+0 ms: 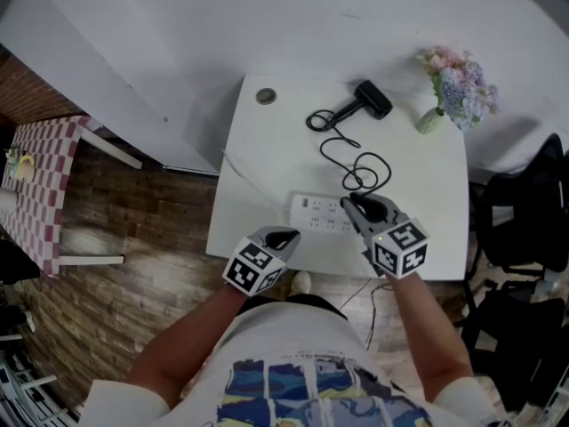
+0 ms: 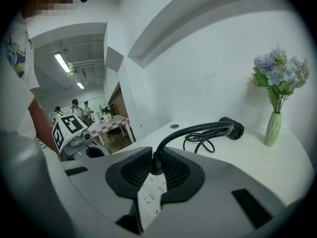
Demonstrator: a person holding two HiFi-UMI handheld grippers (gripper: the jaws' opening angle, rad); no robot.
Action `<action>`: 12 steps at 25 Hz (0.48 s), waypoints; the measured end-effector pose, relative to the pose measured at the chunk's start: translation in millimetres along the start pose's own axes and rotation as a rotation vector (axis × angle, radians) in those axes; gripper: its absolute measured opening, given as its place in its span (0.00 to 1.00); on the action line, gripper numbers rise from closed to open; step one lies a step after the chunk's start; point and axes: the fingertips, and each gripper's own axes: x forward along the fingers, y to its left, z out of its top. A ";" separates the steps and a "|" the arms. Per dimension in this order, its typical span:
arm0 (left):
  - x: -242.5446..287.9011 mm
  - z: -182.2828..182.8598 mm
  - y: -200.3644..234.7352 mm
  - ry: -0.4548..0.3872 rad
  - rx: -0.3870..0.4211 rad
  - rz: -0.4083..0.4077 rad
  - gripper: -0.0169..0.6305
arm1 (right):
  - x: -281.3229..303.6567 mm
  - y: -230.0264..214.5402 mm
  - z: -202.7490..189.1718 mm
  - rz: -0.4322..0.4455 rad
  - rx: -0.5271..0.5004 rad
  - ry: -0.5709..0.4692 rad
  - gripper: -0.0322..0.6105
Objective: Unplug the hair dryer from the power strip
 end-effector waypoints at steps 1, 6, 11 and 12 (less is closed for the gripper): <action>-0.2 -1.0 -0.3 0.001 -0.002 -0.001 0.03 | -0.5 -0.6 0.0 -0.001 0.001 0.000 0.13; -1.4 -4.4 -2.8 0.007 -0.009 -0.005 0.03 | -2.7 -3.3 2.3 -0.004 0.007 -0.011 0.13; -2.0 -7.7 -3.4 0.009 -0.017 -0.006 0.03 | -3.4 -4.3 3.4 -0.006 0.005 -0.009 0.13; -2.1 -8.2 -3.2 0.007 -0.020 -0.006 0.03 | -3.3 -4.8 2.9 -0.006 0.007 -0.009 0.13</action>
